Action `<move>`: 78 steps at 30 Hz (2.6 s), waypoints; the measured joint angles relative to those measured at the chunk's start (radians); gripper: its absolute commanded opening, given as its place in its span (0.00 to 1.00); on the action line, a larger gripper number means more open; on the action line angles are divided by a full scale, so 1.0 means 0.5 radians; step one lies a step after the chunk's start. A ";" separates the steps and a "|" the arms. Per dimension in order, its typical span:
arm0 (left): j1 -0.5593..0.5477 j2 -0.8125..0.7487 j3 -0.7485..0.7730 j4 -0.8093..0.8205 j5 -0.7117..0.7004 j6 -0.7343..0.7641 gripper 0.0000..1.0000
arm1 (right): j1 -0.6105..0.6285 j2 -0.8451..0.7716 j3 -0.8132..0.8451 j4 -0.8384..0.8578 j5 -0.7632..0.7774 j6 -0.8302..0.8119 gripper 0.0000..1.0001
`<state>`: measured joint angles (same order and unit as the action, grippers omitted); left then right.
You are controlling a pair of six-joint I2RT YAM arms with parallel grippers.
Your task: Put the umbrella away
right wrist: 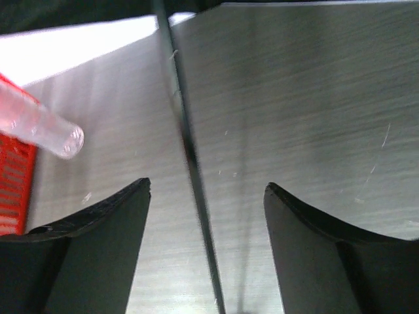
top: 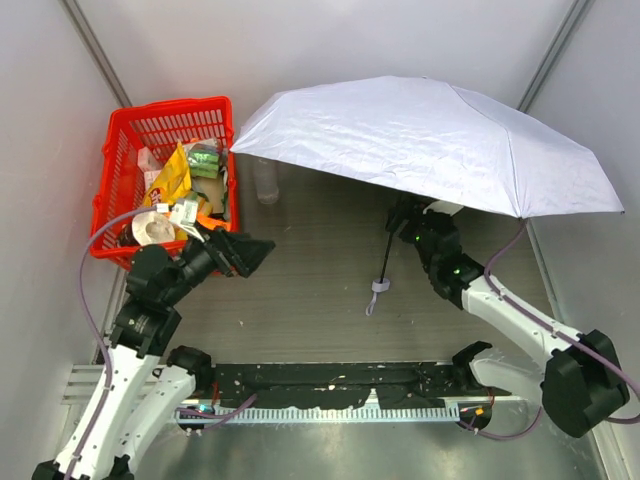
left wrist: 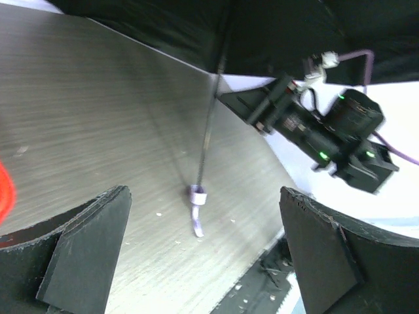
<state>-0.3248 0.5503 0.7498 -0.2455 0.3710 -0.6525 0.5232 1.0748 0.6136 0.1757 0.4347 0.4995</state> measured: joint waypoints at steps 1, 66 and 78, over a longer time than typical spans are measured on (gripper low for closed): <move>0.000 0.014 -0.033 0.075 0.072 -0.040 0.96 | -0.072 0.008 0.000 0.037 -0.045 0.002 0.59; -1.433 1.486 0.867 0.690 -0.317 -0.462 0.67 | -0.681 -0.400 0.706 0.478 -1.702 1.022 0.00; -1.559 1.628 0.867 0.854 -0.109 -0.458 0.28 | -0.681 -0.455 0.304 1.046 -2.044 1.446 0.00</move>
<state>-1.1042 1.3643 1.1835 0.1814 0.3164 -0.8814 0.1825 0.8474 0.7658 0.6987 -0.5873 1.2224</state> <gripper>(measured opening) 0.411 0.170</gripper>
